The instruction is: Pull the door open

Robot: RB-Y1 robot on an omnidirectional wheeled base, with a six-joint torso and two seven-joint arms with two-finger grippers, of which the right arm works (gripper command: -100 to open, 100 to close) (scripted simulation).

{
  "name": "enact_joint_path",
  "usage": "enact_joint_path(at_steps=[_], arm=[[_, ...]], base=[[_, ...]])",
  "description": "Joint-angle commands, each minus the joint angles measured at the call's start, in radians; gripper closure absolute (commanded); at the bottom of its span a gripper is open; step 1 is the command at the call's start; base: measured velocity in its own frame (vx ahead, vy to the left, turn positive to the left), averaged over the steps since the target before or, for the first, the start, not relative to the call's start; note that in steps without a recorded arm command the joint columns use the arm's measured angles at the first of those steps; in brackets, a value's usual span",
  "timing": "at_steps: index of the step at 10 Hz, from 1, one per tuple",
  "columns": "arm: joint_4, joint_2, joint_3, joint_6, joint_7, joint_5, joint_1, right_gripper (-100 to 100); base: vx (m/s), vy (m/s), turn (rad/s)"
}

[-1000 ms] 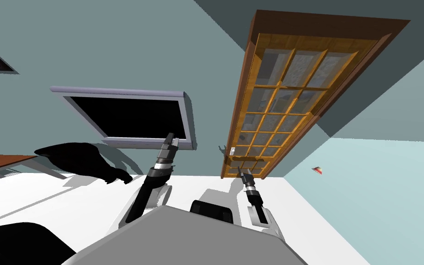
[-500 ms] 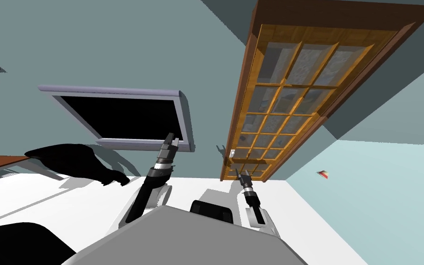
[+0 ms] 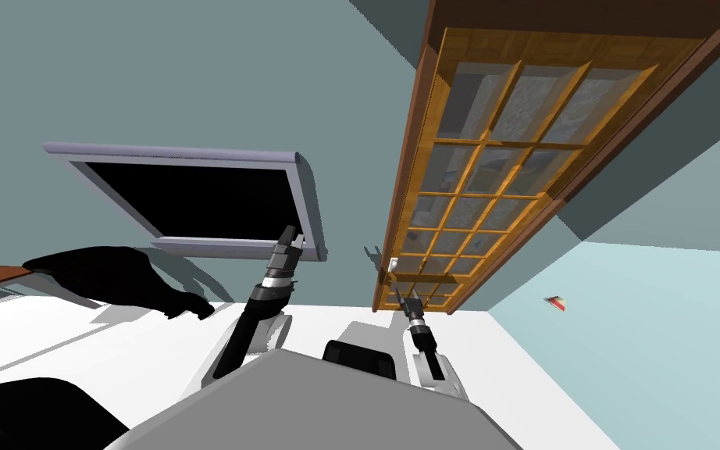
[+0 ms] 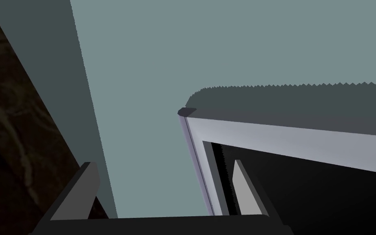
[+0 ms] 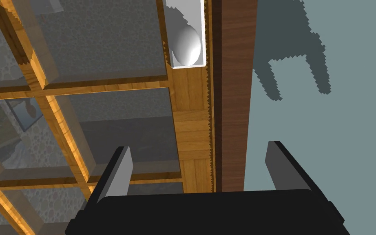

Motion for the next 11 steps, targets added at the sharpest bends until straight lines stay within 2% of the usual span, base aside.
enact_joint_path(at_steps=[1,5,6,7,9,11], arm=[[0.03,0.005,-0.004,-0.01,0.027,0.009,-0.011,-100],[0.094,0.021,-0.013,-0.029,0.085,0.029,-0.035,-100],[0.087,0.019,-0.012,-0.026,0.075,0.025,-0.032,-100],[0.102,-0.01,-0.031,-0.025,0.089,0.016,-0.025,-100],[0.126,-0.048,-0.066,-0.02,0.11,-0.003,-0.011,-100],[0.126,-0.048,-0.066,-0.02,0.11,-0.003,-0.011,-100]], base=[[0.128,-0.045,0.015],[0.106,-0.048,0.008],[0.053,-0.018,0.005],[-0.032,0.045,0.075],[-0.089,0.081,0.104],[-0.042,0.04,0.011]])
